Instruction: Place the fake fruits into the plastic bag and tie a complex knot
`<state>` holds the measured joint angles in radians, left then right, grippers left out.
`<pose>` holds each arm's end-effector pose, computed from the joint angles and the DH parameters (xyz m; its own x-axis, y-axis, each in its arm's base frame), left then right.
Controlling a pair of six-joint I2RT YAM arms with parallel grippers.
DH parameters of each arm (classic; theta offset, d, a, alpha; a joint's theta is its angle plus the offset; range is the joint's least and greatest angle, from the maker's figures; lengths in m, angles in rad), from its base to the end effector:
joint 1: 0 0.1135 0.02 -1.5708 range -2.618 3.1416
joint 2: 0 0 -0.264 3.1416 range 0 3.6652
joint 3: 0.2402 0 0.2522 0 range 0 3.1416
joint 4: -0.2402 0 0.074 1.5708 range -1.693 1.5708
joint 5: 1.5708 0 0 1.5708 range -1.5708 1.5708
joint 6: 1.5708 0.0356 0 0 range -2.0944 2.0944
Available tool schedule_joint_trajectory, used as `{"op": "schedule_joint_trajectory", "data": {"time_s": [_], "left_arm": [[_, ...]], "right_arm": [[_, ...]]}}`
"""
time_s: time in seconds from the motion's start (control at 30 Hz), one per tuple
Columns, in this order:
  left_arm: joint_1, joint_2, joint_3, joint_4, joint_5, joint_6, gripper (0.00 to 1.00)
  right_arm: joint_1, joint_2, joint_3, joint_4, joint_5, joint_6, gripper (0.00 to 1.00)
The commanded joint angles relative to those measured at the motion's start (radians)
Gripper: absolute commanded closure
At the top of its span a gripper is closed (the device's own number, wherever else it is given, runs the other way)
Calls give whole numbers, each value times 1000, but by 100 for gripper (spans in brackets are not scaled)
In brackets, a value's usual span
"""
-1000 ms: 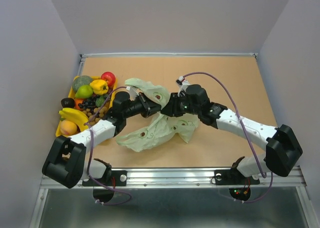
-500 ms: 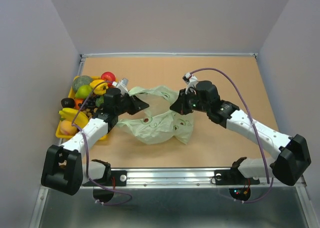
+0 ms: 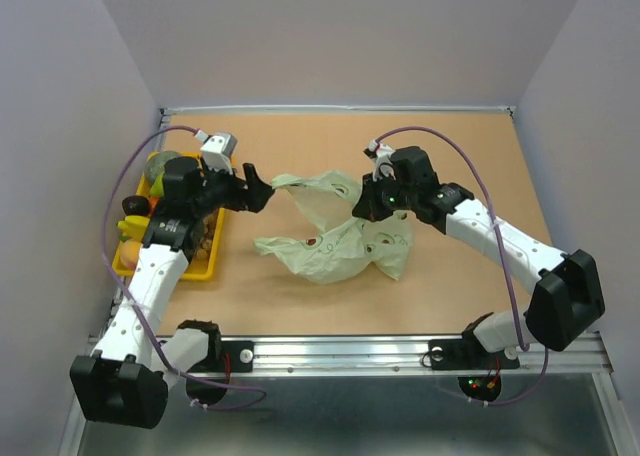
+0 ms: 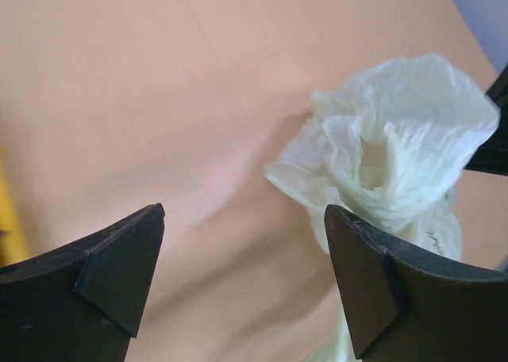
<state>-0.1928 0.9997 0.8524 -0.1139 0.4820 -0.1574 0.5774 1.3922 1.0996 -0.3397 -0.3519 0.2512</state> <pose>0.2229 -0.0603 0.3317 -0.3458 -0.0740 -0.9354 0.5621 0.7819 -0.2697 0.2544 0.1804 0.2966 -0.6649 -0.1547 -0.7307 -0.5989 0.6950 0.3978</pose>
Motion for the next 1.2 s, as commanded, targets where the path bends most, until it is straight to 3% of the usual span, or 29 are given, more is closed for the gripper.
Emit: {"op": "schedule_joint_trajectory", "data": {"time_s": [0.0, 0.17, 0.3, 0.5, 0.53, 0.77, 0.9, 1.03, 1.17], "left_arm": [[114, -42, 138, -133, 55, 298, 6], [358, 45, 321, -375, 69, 608, 6], [501, 177, 437, -500, 63, 757, 6], [556, 408, 632, -702, 107, 996, 6], [556, 430, 651, -739, 116, 1089, 6], [556, 335, 513, -898, 83, 1387, 8], [556, 294, 412, -892, 67, 1455, 13], [550, 243, 309, -781, 43, 1475, 20], [523, 273, 290, -754, 20, 1477, 21]], "right_arm": [[4, 11, 59, -1, 11, -30, 100], [2, 31, 65, 5, 16, -24, 100], [2, 44, 46, 16, 19, -39, 100], [2, 62, 60, 16, -16, -55, 100], [4, 62, 65, 16, -19, -53, 100], [2, 62, 66, 10, -62, -44, 100], [2, 70, 66, 8, -84, -40, 100], [2, 76, 78, 7, -99, -33, 100], [2, 87, 83, 7, -107, -24, 100]]}}
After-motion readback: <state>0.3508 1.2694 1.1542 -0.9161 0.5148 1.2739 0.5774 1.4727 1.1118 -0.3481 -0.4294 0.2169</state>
